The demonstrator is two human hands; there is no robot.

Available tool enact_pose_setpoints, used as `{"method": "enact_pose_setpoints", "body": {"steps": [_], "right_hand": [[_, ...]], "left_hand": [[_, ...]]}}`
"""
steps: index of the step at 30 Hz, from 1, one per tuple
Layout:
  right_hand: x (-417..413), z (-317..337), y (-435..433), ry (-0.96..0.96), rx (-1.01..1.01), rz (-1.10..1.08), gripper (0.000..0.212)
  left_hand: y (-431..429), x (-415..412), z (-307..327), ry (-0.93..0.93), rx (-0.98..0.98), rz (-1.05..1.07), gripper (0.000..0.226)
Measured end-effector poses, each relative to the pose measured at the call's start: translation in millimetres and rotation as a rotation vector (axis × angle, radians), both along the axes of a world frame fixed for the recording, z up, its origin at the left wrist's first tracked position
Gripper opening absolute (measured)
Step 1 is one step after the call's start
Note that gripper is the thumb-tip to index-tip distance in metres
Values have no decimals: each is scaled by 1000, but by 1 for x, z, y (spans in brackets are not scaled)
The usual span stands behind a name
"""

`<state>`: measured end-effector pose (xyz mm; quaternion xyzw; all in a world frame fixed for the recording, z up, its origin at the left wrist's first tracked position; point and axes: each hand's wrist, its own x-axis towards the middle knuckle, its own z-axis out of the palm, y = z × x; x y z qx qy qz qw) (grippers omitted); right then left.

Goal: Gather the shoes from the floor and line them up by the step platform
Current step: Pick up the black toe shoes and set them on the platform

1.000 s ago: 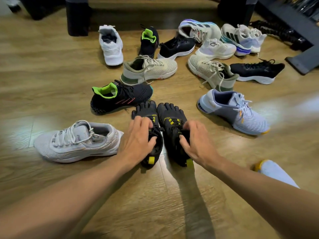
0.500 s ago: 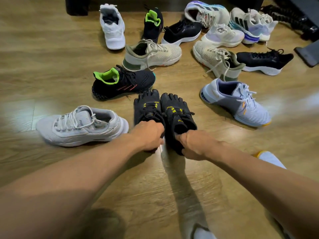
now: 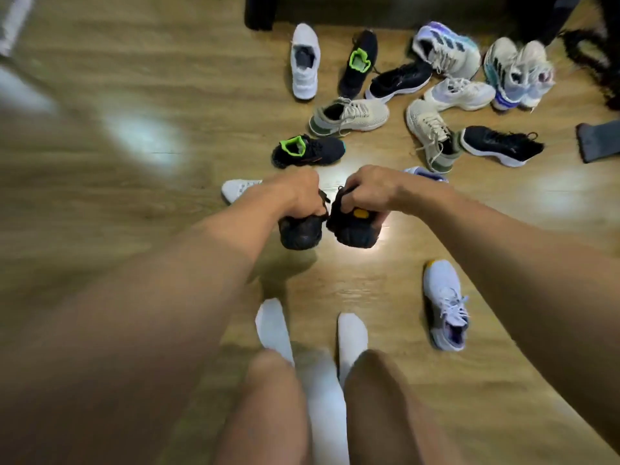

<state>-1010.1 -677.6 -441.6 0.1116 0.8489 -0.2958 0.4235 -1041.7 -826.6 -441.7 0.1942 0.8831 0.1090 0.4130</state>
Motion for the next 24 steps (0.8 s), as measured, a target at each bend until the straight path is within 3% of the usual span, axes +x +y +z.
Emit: {"method": "enact_pose_setpoints", "body": {"steps": [5, 10, 16, 24], "right_hand": [[10, 194, -46, 129, 35, 240, 19], [10, 338, -102, 271, 60, 439, 18], [2, 429, -208, 372, 85, 652, 8], [17, 466, -398, 438, 50, 893, 12]], "left_hand": [[-32, 28, 207, 83, 56, 91, 28], [-86, 46, 344, 196, 60, 258, 22], [-191, 64, 414, 343, 100, 552, 23], [-368, 113, 448, 422, 88, 808, 24]]}}
